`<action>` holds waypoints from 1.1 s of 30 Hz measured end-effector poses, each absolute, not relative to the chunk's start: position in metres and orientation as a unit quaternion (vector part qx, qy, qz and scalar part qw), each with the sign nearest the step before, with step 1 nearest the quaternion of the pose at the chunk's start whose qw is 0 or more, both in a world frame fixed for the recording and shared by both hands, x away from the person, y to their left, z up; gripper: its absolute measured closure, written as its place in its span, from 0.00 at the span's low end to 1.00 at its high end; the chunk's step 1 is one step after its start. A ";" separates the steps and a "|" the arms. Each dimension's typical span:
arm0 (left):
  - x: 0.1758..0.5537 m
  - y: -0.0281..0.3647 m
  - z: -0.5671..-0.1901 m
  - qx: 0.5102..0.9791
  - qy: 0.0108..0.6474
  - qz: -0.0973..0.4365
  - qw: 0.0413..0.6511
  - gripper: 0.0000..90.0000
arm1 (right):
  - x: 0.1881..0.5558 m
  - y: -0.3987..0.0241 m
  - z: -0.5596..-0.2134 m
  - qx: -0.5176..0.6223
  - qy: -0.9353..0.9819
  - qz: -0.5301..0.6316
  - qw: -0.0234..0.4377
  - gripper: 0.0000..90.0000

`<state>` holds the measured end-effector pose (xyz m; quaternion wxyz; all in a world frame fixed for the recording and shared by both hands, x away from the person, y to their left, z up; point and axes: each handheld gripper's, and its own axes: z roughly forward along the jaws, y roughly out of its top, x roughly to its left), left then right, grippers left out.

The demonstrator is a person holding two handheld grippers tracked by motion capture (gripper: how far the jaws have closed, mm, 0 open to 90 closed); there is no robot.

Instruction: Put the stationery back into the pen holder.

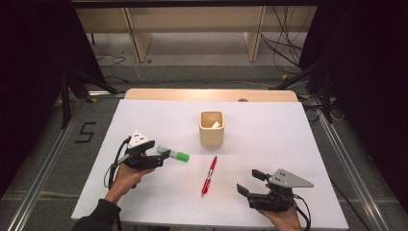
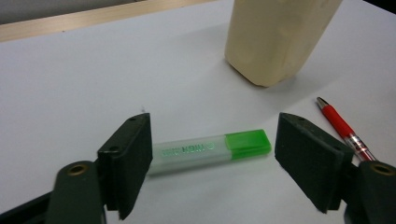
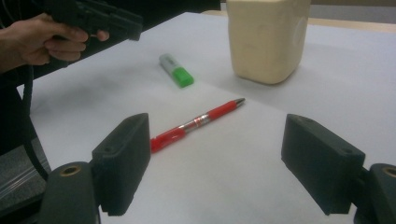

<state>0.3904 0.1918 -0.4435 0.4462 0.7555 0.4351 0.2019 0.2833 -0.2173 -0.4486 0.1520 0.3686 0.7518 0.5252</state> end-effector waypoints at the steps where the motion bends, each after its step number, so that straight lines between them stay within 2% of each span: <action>1: 0.393 0.192 -0.444 0.755 0.437 0.202 0.445 0.34 | 0.283 -0.217 -0.449 0.367 0.753 0.524 0.151 0.27; 3: 0.396 0.192 -0.444 0.755 0.437 0.202 0.445 0.38 | 0.281 -0.217 -0.450 0.367 0.753 0.524 0.151 0.27; 11: 0.410 0.190 -0.445 0.757 0.443 0.211 0.432 0.65 | 0.278 -0.219 -0.451 0.363 0.754 0.524 0.159 0.26; 15: 0.417 0.188 -0.448 0.750 0.463 0.227 0.414 0.75 | 0.277 -0.219 -0.452 0.361 0.756 0.522 0.163 0.26; 21: 0.427 0.189 -0.455 0.747 0.478 0.224 0.405 0.93 | 0.278 -0.220 -0.453 0.365 0.754 0.522 0.160 0.26; 26: 0.435 0.187 -0.462 0.754 0.481 0.225 0.386 0.99 | 0.278 -0.220 -0.453 0.364 0.756 0.522 0.157 0.26; 33: 0.445 0.180 -0.464 0.766 0.476 0.222 0.369 0.99 | 0.279 -0.219 -0.455 0.364 0.756 0.521 0.157 0.26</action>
